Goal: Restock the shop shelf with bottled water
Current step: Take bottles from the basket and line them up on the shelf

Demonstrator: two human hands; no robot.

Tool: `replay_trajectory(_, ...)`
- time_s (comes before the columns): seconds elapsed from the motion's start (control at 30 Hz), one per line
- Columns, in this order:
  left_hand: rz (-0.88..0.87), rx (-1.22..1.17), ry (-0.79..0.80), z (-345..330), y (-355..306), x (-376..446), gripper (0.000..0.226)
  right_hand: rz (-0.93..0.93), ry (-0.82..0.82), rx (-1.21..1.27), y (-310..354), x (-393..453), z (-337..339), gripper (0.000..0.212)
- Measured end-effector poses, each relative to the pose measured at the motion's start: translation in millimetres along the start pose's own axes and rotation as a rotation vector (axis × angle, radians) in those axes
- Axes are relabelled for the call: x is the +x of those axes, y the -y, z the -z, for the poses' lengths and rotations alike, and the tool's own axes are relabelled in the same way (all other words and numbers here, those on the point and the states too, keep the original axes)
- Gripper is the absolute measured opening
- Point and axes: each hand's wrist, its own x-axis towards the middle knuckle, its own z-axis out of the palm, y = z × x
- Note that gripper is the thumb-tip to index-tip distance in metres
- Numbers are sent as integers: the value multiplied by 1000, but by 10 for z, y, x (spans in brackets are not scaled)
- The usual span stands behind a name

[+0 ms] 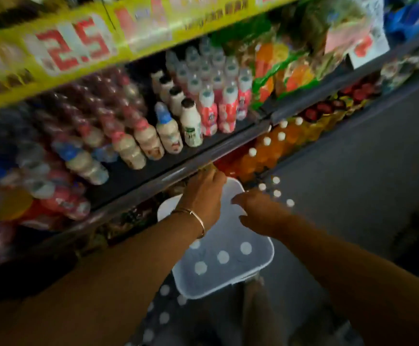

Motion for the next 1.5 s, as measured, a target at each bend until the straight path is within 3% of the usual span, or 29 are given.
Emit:
replay_trajectory(0.17, 37, -25, 134, -929, 223, 92, 47, -82, 462, -82, -184, 188, -889, 77)
replay_trajectory(0.3, 47, -34, 149, -1304, 286, 166, 43, -101, 602, -131, -215, 340, -1185, 81)
replay_trajectory(0.47, 61, -20, 157, -1534, 339, 254, 42, -109, 435, -181, -282, 557, -1333, 57)
replay_trajectory(0.6, 78, -18, 175, -1641, 369, 285, 41, -186, 256, 5, -303, 635, -1396, 68)
replay_trajectory(0.73, 77, -10, 203, -1682, 409, 271, 42, -301, 218, 139, -236, 646, -1423, 59)
replay_trajectory(0.9, 73, 36, 241, -1538, 457, 230, 43, -271, 205, 203, -164, 602, -1316, 51)
replay_trajectory(1.03, 92, 49, 254, -1120, 367, 221, 44, -187, 147, 196, -102, 469, -864, 47)
replay_trajectory(1.17, 130, -37, 224, -287, 147, 232, 43, -132, 61, 232, 66, 220, 57, 49)
replay_trajectory(1.27, 93, -73, 162, 576, -70, 212, 26, -68, -19, 230, 259, -47, 918, 46)
replay_trajectory(1.4, 54, -54, 124, 1876, -401, 81, 23, 16, -126, 151, 605, -553, 2259, 28)
replay_trajectory(1.5, 36, -12, 78, 2812, -630, -53, 16, 52, -219, 190, 900, -1038, 3275, 35)
